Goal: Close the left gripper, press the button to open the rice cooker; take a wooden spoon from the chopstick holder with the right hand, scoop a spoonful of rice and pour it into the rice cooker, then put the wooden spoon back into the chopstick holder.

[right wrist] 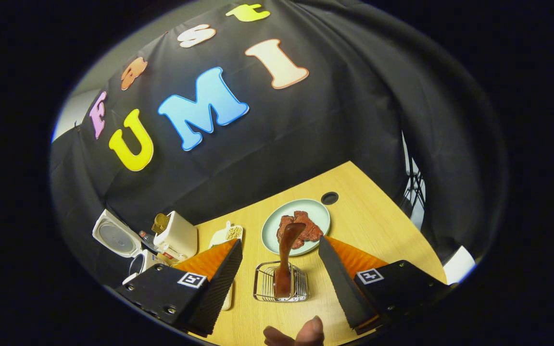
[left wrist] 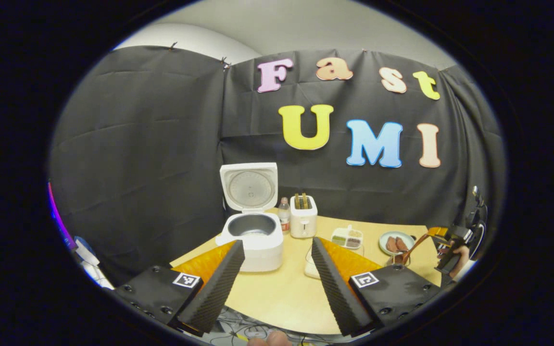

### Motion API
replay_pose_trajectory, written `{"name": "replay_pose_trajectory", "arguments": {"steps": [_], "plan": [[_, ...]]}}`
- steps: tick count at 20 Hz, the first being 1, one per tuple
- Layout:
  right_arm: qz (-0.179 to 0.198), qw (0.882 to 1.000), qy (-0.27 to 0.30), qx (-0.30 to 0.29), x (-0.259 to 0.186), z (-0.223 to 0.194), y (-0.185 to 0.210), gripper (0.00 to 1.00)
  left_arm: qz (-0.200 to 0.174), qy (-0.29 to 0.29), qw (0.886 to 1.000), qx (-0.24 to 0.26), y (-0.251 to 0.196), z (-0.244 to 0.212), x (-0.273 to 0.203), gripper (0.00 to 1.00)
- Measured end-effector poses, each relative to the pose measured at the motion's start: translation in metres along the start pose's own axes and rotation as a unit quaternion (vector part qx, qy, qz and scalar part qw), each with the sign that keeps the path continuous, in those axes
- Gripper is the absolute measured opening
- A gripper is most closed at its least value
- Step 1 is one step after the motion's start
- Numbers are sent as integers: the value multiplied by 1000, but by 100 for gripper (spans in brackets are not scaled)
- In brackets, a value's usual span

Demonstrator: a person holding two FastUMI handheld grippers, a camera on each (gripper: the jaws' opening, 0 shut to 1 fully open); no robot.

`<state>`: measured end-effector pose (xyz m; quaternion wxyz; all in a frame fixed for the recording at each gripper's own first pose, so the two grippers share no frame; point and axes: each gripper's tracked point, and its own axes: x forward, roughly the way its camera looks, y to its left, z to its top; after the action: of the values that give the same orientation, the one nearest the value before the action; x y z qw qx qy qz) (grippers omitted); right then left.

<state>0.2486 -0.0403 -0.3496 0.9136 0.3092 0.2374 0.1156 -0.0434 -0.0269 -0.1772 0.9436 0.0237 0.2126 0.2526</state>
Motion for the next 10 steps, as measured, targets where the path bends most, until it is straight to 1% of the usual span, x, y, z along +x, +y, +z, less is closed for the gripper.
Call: {"name": "replay_pose_trajectory", "arguments": {"steps": [5,7,8,10], "plan": [[-15,998,-53,-37,-76,16,14,98,-36,-27,999,0,10,17,25,100],[-25,996,-67,-61,-110,15,27,98,-62,-34,997,-8,16,22,45,100],[-36,994,-76,-73,-127,14,34,98,-77,-39,996,-13,21,26,58,96],[-57,989,-102,-95,-157,14,61,97,-106,-44,993,-23,36,31,83,96]]}}
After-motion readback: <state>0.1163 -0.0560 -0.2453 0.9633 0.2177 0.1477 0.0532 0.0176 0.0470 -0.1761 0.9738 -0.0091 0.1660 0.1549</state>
